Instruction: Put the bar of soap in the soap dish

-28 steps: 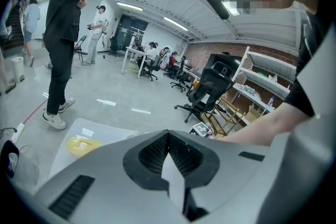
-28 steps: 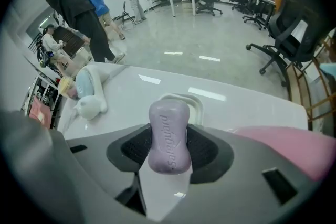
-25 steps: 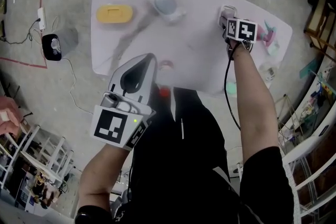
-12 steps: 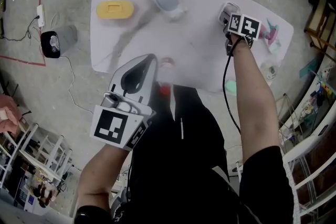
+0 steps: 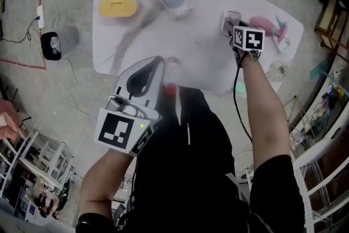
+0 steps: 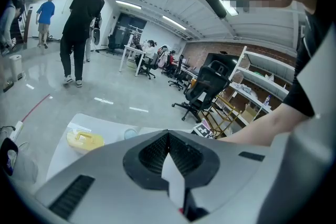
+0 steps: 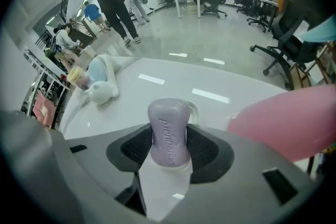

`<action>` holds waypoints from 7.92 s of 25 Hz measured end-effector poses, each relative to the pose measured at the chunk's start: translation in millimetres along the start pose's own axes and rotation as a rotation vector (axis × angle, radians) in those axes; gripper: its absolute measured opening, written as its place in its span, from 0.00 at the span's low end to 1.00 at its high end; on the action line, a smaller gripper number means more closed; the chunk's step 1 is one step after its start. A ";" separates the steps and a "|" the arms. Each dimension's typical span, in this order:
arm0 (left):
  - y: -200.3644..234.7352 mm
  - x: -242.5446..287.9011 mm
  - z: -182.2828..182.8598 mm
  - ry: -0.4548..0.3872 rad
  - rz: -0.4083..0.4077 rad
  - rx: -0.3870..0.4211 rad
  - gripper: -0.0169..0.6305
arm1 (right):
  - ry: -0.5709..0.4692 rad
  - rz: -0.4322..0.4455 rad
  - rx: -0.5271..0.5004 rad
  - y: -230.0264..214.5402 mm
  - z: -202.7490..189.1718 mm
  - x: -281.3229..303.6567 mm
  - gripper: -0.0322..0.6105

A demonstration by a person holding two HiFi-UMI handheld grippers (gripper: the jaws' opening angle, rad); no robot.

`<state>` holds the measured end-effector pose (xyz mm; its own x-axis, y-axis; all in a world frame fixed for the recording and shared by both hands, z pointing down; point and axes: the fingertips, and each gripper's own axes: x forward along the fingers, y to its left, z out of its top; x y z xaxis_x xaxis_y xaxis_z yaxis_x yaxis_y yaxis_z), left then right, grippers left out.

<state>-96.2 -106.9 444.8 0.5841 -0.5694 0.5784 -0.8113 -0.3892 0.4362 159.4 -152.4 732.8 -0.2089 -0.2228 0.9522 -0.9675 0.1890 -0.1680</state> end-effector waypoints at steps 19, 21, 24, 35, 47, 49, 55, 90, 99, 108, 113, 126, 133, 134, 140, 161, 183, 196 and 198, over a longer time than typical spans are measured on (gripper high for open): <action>-0.7 -18.2 -8.2 -0.036 -0.008 -0.019 0.04 | -0.012 -0.051 0.165 1.2 -5.8 -5.1 0.38; 0.2 -22.5 -12.5 -0.032 -0.001 -0.018 0.04 | -0.022 -0.063 0.177 1.4 -6.1 -13.5 0.37; -1.0 -30.1 -13.4 -0.047 -0.007 -0.028 0.04 | -0.042 -0.065 0.199 6.7 -11.5 -26.3 0.31; -28.7 -71.3 18.1 -0.080 -0.058 0.028 0.04 | -0.221 0.033 0.219 66.0 -6.1 -135.7 0.07; -51.6 -118.3 55.4 -0.140 -0.078 0.072 0.04 | -0.413 0.185 0.170 144.2 7.7 -269.5 0.07; -57.2 -130.3 54.9 -0.136 -0.085 0.084 0.04 | -0.458 0.212 0.146 163.1 8.7 -296.8 0.07; -66.3 -162.5 79.7 -0.200 -0.108 0.138 0.04 | -0.594 0.234 0.074 209.0 15.1 -371.7 0.07; -157.6 -228.7 118.7 -0.348 -0.030 0.351 0.04 | -1.011 0.118 -0.196 226.0 -18.9 -579.6 0.07; -155.9 -228.3 116.4 -0.348 -0.032 0.347 0.04 | -0.996 0.129 -0.188 216.4 -19.8 -571.9 0.07; -153.8 -221.8 114.3 -0.333 -0.036 0.342 0.04 | -0.991 0.096 -0.142 198.3 -20.7 -572.8 0.07; -150.1 -213.5 112.6 -0.309 -0.060 0.339 0.04 | -1.015 0.019 -0.119 179.2 -16.4 -588.0 0.07; -171.4 -197.5 111.3 -0.312 -0.231 0.639 0.04 | -1.031 -0.076 0.093 151.7 -22.7 -601.8 0.07; -198.9 -191.2 104.0 -0.298 -0.276 0.529 0.04 | -1.077 -0.128 0.168 112.9 -56.5 -622.8 0.07; -204.2 -191.8 100.3 -0.293 -0.262 0.522 0.04 | -1.079 -0.113 0.176 108.2 -62.6 -621.1 0.07; -257.0 -192.1 57.3 -0.272 -0.135 0.464 0.04 | -1.054 -0.019 0.063 78.7 -107.5 -624.2 0.07; -371.3 -173.4 4.2 -0.302 0.044 0.343 0.04 | -0.881 0.261 -0.165 23.1 -205.6 -593.9 0.08; -354.7 -75.9 10.3 -0.195 -0.022 0.299 0.04 | -0.631 0.209 -0.142 -2.8 -192.7 -461.3 0.36; -321.9 -69.6 21.8 -0.299 0.036 0.257 0.04 | -0.459 0.223 -0.305 -0.2 -202.1 -372.5 0.30; -314.9 -69.5 18.7 -0.305 0.042 0.224 0.04 | -0.431 0.225 -0.333 3.4 -204.3 -359.3 0.30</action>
<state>118.2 41.8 254.4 0.5441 -0.7643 0.3463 -0.8390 -0.4905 0.2357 260.3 123.7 442.3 -0.5100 -0.4979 0.7014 -0.8107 0.5509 -0.1983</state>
